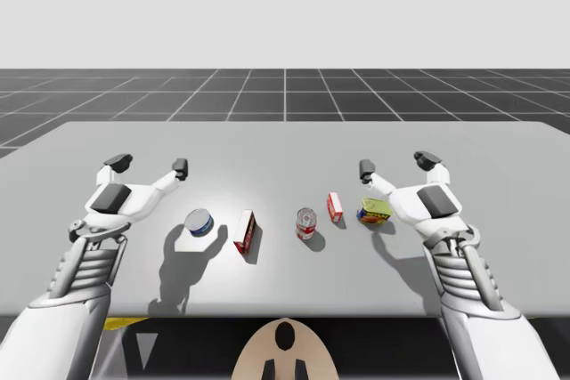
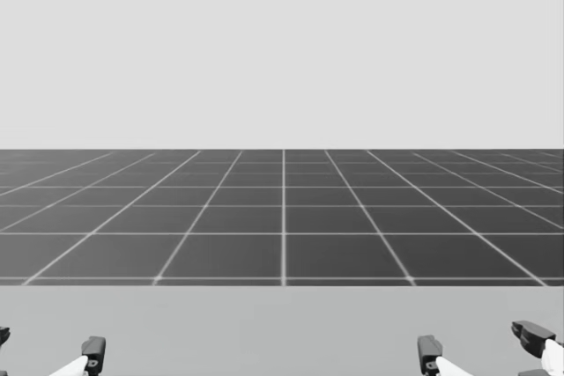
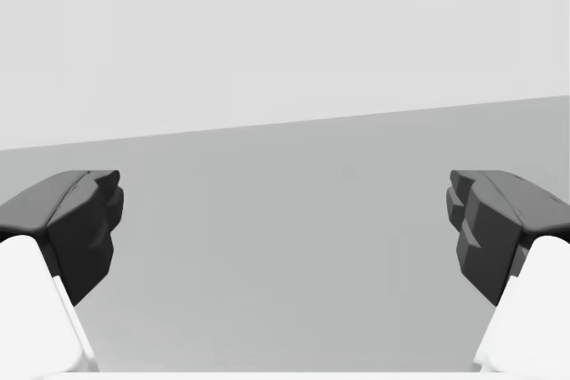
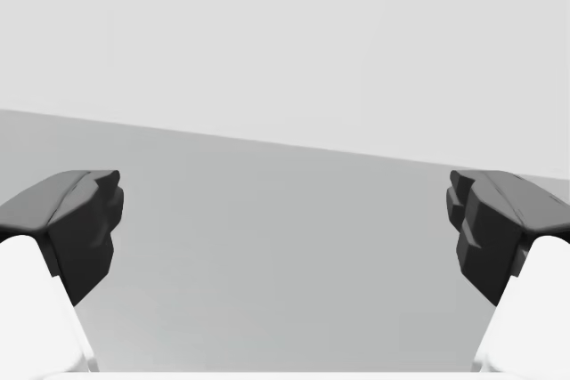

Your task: Lift the gelatin box off the table.

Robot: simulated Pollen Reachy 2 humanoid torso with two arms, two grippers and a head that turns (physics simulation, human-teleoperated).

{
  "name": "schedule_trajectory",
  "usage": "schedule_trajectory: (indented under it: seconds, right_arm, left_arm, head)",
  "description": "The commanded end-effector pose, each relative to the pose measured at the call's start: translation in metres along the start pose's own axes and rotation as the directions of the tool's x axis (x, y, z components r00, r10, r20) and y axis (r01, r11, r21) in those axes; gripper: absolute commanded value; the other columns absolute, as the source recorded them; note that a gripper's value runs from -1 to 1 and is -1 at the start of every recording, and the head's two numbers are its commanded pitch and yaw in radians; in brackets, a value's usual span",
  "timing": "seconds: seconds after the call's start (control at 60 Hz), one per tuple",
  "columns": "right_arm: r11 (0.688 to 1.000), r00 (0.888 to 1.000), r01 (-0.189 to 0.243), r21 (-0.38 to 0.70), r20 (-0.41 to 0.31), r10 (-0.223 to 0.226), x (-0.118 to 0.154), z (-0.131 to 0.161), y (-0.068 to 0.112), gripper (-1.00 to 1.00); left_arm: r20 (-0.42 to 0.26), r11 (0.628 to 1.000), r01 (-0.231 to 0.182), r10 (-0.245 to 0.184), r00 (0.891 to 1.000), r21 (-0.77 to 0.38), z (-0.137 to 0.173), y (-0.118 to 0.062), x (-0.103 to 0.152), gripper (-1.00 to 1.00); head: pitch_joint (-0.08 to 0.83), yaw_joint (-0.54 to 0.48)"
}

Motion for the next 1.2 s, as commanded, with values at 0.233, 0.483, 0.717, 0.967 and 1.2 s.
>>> schedule_trajectory:
  seconds: [0.233,0.483,0.717,0.967,1.2]
  right_arm:
    - [1.0,1.0,-0.014,0.016,0.011,0.014,0.0009,0.0015,0.0013,-1.0]
    - [1.0,0.999,-0.031,0.001,0.014,0.031,0.0008,0.0012,0.0015,-1.0]
    - [1.0,0.999,-0.03,0.002,0.013,0.03,0.0008,0.0005,0.001,-1.0]
    - [0.999,0.999,-0.035,0.004,0.011,0.035,0.0,0.0001,0.0022,-1.0]
    - [0.999,0.999,-0.034,0.003,0.02,0.034,0.0021,0.0005,0.0029,-1.0]
  left_arm:
    - [0.003,1.0,0.018,-0.018,1.0,0.005,-0.0001,-0.0012,-0.0014,-1.0]
    - [0.003,0.999,0.042,-0.042,0.999,0.018,-0.0009,-0.0013,-0.0031,-1.0]
    - [0.004,0.998,0.057,-0.057,0.998,0.018,-0.0014,-0.0017,-0.0038,-1.0]
    - [0.008,0.998,0.055,-0.056,0.998,0.015,-0.0006,-0.0018,-0.0023,-1.0]
    - [0.013,0.999,0.052,-0.052,0.999,0.011,-0.0005,-0.0031,-0.0014,-1.0]
  head:
    - [0.112,0.0]
    - [0.314,-0.01]
    - [0.459,-0.05]
    - [0.578,-0.17]
    - [0.635,-0.21]
